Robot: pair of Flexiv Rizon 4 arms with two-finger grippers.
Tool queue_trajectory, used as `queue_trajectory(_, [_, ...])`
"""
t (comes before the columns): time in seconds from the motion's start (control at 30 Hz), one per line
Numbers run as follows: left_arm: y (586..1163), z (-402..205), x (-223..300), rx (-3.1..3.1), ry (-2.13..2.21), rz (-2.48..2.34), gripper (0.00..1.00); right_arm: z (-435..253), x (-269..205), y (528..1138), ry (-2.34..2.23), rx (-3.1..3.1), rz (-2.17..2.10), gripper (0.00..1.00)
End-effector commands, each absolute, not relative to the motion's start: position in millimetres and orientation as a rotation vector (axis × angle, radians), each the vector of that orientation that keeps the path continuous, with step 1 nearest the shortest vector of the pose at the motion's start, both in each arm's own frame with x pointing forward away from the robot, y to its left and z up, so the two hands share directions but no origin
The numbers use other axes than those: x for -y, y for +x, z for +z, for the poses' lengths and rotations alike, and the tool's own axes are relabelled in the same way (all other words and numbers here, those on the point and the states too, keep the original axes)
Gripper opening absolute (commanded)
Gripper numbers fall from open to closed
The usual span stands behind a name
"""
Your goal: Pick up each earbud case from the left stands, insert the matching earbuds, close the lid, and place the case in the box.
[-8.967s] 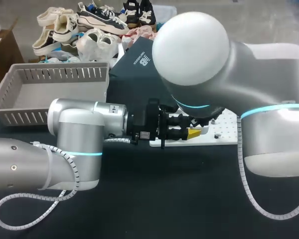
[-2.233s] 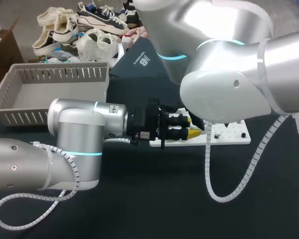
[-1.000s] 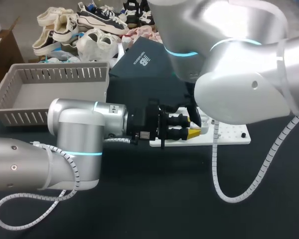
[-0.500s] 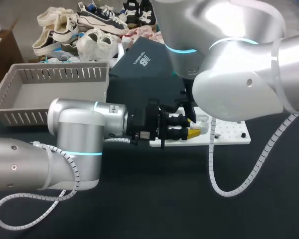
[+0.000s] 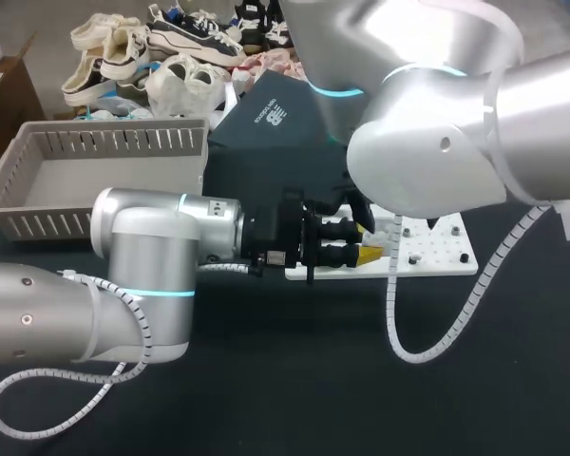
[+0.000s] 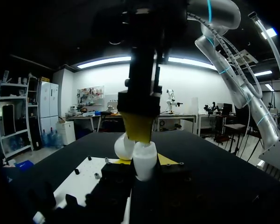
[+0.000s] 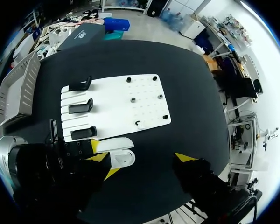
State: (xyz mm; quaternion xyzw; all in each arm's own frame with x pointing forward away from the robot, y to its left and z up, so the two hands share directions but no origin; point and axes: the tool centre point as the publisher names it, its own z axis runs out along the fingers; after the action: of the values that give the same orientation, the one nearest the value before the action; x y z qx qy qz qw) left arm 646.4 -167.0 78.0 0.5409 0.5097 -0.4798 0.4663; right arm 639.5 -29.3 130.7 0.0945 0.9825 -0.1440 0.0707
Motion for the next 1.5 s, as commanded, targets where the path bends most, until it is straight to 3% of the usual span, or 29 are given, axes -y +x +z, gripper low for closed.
queue_trajectory(0.03, [647,77,167,-1.248,1.327,-1.178,0.00,129,37,636,0.303,-2.952,-0.427,0.84])
queue_trajectory(0.77, [647,77,167,-1.248,1.327,-1.178,0.00,153,51,618,0.302,-2.901,-0.277,0.90])
queue_trajectory(1.07, [646,84,161,-1.244,1.355,-1.163,0.00,149,74,604,0.215,-2.811,-0.186,0.87])
queue_trajectory(1.3, [640,89,151,-1.273,1.382,-1.139,0.00,138,84,608,0.153,-2.811,-0.185,0.95])
queue_trajectory(1.5, [636,88,147,-1.310,1.350,-1.124,0.00,129,88,616,0.123,-2.822,-0.143,0.95])
